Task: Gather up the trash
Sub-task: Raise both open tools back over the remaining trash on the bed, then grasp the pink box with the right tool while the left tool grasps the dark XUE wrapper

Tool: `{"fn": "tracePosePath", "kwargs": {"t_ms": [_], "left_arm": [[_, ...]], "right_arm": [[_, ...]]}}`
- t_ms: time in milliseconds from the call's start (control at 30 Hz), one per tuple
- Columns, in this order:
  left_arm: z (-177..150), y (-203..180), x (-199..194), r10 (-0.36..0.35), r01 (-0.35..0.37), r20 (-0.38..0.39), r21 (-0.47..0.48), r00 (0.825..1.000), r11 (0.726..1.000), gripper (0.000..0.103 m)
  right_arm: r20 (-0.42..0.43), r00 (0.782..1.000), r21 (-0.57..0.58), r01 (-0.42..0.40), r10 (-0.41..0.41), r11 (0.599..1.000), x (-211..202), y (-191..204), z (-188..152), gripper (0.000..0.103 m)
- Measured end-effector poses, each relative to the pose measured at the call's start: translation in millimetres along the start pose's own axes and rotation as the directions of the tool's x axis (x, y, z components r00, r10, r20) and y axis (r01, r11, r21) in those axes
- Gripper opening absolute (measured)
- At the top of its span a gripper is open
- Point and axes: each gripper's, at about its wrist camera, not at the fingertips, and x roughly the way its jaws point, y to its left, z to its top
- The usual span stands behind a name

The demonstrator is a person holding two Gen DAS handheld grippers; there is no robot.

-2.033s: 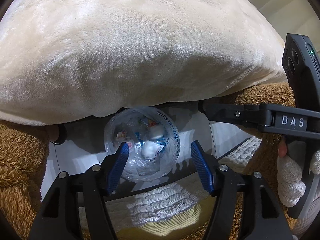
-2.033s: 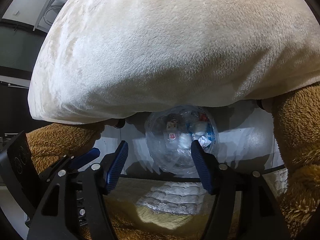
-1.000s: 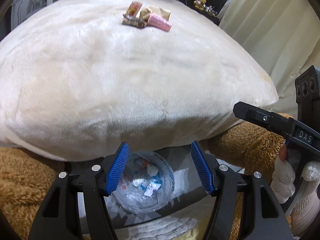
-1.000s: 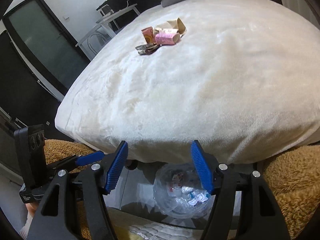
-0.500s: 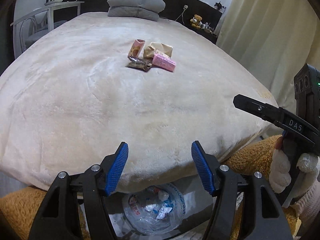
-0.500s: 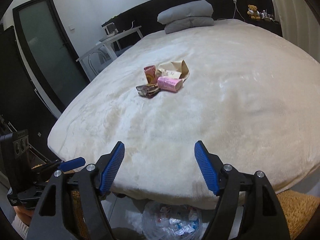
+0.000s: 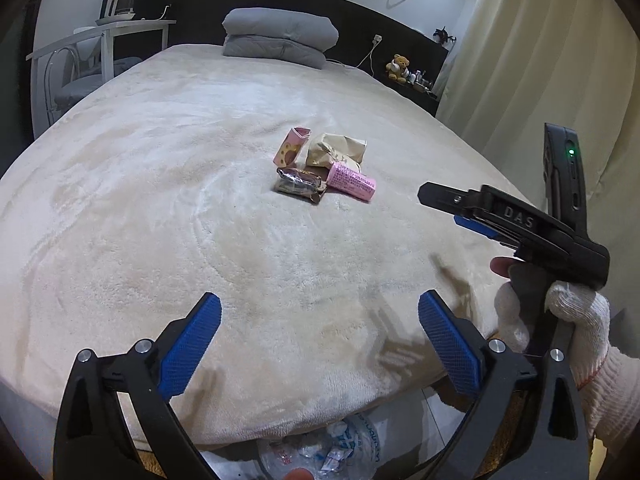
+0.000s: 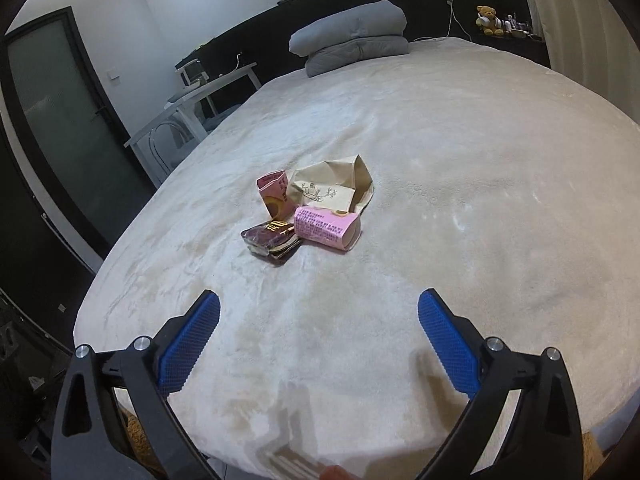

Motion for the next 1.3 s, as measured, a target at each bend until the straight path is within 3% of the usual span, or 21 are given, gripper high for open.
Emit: {"fn": "tracePosePath", "kwargs": {"t_ms": [133, 567, 967, 1067, 1133, 1300], "left_arm": [[7.7, 6.9, 2.5, 0.011, -0.011, 0.007, 0.0, 1.0, 1.0, 0.097], [37.1, 28.9, 20.7, 0.078, -0.078, 0.012, 0.034, 0.997, 0.996, 0.097], [47.4, 41.1, 34.7, 0.107, -0.107, -0.002, 0.031, 0.994, 0.994, 0.097], [44.2, 37.7, 33.5, 0.101, -0.101, 0.001, 0.046, 0.995, 0.994, 0.097], [42.5, 35.7, 33.2, 0.103, -0.103, 0.001, 0.055, 0.995, 0.993, 0.097], [41.2, 34.5, 35.7, 0.108, -0.107, -0.011, 0.063, 0.994, 0.992, 0.097]], "right_arm": [[-0.048, 0.999, 0.027, 0.001, 0.0, 1.0, 31.2, -0.8, 12.9, 0.098], [-0.092, 0.996, 0.154, 0.034, -0.02, 0.988, 96.1, -6.5, 38.3, 0.098], [-0.08, 0.992, 0.111, 0.102, -0.094, 0.989, 123.7, 2.2, 44.9, 0.096], [-0.099, 0.988, 0.105, 0.131, -0.12, 0.986, 129.0, 0.4, 42.7, 0.085], [-0.103, 0.984, 0.078, 0.156, -0.148, 0.985, 130.1, 1.6, 41.8, 0.07], [-0.104, 0.986, 0.074, 0.14, -0.132, 0.987, 125.0, -1.0, 41.1, 0.067]]}}
